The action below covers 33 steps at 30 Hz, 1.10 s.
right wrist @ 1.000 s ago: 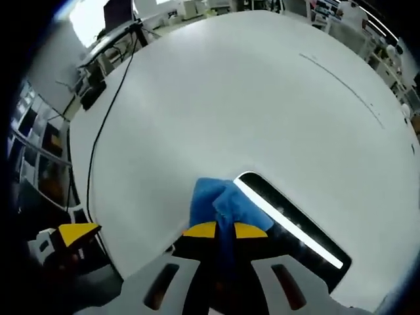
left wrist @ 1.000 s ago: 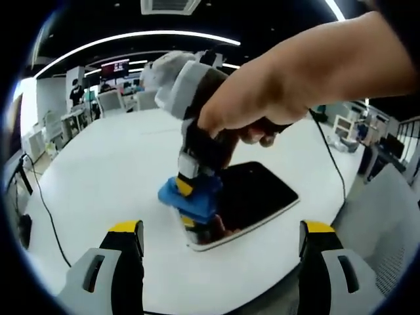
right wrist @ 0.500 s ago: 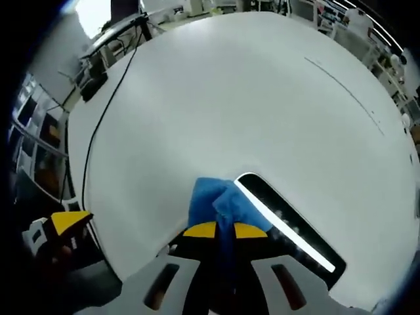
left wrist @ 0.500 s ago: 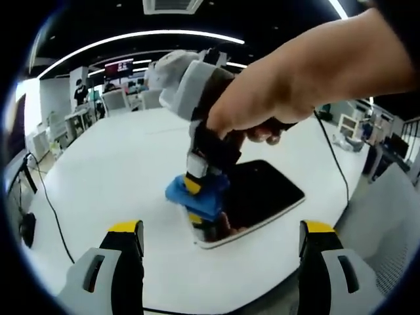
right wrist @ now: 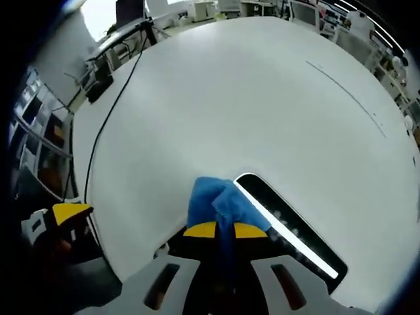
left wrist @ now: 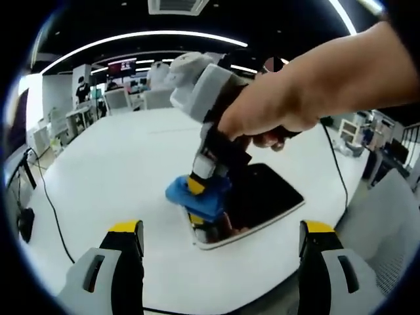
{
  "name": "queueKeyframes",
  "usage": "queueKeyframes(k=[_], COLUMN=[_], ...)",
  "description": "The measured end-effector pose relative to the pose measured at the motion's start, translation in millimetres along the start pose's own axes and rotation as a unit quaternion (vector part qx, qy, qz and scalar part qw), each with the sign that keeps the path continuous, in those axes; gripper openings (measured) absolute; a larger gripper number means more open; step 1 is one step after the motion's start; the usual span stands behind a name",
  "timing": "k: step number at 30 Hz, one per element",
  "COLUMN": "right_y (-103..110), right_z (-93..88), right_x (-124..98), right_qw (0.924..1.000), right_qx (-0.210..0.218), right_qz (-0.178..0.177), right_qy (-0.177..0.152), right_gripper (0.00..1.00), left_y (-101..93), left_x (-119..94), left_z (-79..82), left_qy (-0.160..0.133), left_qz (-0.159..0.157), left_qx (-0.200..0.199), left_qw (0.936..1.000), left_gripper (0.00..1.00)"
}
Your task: Wipe the mirror surface with the cleaning cloth until all visible marks leave the cleaned area.
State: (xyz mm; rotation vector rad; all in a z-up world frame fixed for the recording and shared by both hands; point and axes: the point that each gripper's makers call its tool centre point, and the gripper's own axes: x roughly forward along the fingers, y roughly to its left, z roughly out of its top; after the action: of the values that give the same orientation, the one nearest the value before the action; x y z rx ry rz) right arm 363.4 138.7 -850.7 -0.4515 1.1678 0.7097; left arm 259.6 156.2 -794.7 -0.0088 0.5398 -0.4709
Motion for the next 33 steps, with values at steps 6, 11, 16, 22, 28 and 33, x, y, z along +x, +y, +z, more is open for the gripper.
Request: queueKeyframes(k=[6, 11, 16, 22, 28, 33], right_y=[-1.2, -11.8, -25.6, -40.1, -37.5, -41.0], right_z=[-1.6, -6.2, -16.5, -24.9, -28.7, -35.0], right_x=[-2.2, 0.0, -2.2, 0.8, -3.6, -7.8], right_qw=[0.9999, 0.9999, 0.9998, 0.9996, 0.9996, 0.9995], right_qx=[-0.01, -0.009, 0.012, 0.021, 0.02, 0.019], right_qz=[0.004, 0.006, 0.012, 0.013, 0.013, 0.012], right_qy=[-0.009, -0.006, 0.002, 0.013, 0.018, 0.023], right_gripper=[0.02, 0.02, 0.02, 0.02, 0.02, 0.02], left_y=[0.7, -1.4, -0.8, -2.5, -0.4, 0.7], left_x=[0.9, 1.5, 1.1, 0.8, 1.3, 0.3], left_z=[0.1, -0.7, 1.1, 2.8, 2.1, 3.6], left_qy=[0.001, 0.004, -0.002, -0.006, -0.007, -0.012], left_qz=[0.0, -0.007, -0.009, -0.014, -0.01, -0.007], left_qx=[0.003, 0.007, 0.009, 0.008, 0.01, 0.006], left_qw=[1.0, 0.9999, 0.9999, 0.9999, 0.9999, 0.9999], left_gripper=[0.99, 0.99, 0.99, 0.99, 0.99, 0.99])
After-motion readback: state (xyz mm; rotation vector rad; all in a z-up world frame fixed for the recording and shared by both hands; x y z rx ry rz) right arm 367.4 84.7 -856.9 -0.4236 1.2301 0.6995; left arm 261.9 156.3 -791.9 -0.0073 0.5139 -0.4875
